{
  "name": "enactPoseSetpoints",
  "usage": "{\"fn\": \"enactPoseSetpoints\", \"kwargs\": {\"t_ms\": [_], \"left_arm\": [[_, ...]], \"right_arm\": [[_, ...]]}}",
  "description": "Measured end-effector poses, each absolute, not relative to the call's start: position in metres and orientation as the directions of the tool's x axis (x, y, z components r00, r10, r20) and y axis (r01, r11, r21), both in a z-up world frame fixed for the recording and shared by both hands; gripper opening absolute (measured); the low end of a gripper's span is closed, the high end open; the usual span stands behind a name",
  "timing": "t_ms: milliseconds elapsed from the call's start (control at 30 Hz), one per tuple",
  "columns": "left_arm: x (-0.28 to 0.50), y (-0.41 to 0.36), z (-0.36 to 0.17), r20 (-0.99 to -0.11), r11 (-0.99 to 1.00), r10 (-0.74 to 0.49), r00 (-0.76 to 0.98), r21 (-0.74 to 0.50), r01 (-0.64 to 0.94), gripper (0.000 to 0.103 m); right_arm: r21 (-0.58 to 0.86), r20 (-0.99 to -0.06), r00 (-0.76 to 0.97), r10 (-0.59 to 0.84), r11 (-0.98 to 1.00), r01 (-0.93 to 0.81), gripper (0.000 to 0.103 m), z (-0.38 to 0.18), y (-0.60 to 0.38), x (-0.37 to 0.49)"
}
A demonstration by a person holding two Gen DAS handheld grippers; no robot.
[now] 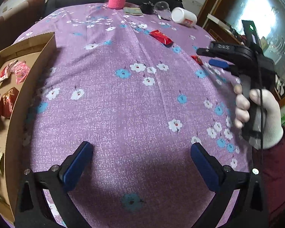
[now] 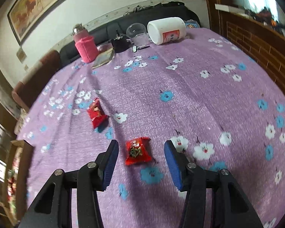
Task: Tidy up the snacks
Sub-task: 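Grasp a red candy packet with left tool while right grasps another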
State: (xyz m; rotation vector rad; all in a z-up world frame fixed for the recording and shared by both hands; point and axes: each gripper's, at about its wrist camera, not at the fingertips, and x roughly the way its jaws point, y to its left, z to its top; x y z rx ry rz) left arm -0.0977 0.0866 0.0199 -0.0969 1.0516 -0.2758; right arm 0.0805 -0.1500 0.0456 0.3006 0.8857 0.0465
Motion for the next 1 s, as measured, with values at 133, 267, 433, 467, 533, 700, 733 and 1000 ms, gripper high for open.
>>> {"fn": "enactPoseSetpoints", "kwargs": {"t_ms": [133,267,433,467,533,700,733,1000], "left_arm": [[-0.09,0.088,0.023,-0.873,0.953,-0.288,0.394,-0.219,0.209,0.103],[-0.066,0.104,0.041,-0.817,0.896,-0.444,0.367,-0.409,0.174,0.103],[-0.009,0.081,0.083,-0.762,0.897,-0.441,0.473,-0.379,0.225,0.103],[0.005,0.075,0.086,-0.755,0.891,-0.454,0.473,-0.388,0.235,0.103],[0.036,0.058,0.086,-0.755,0.887,-0.462,0.465,-0.394,0.242,0.091],[0.103,0.023,0.062,-0.795,0.911,-0.412,0.445,-0.369,0.185,0.071],[0.116,0.018,0.055,-0.8,0.917,-0.398,0.448,-0.365,0.162,0.071],[0.154,-0.009,0.028,-0.816,0.941,-0.338,0.469,-0.297,0.162,0.071]], "right_arm": [[0.261,-0.762,0.626,0.167,0.964,0.06,0.041,0.037,-0.143,0.085],[0.234,-0.76,0.63,0.159,0.972,0.037,0.021,0.033,-0.14,0.089],[0.293,-0.751,0.636,0.18,0.953,0.077,0.018,0.036,-0.154,0.087],[0.32,-0.74,0.645,0.191,0.943,0.089,0.018,0.039,-0.16,0.084],[0.349,-0.726,0.658,0.201,0.932,0.101,0.018,0.043,-0.168,0.08],[0.4,-0.701,0.673,0.236,0.912,0.096,0.018,0.047,-0.178,0.075],[0.409,-0.701,0.671,0.242,0.907,0.099,0.018,0.046,-0.18,0.076],[0.484,-0.692,0.661,0.29,0.866,0.126,0.018,0.044,-0.196,0.079]]}}
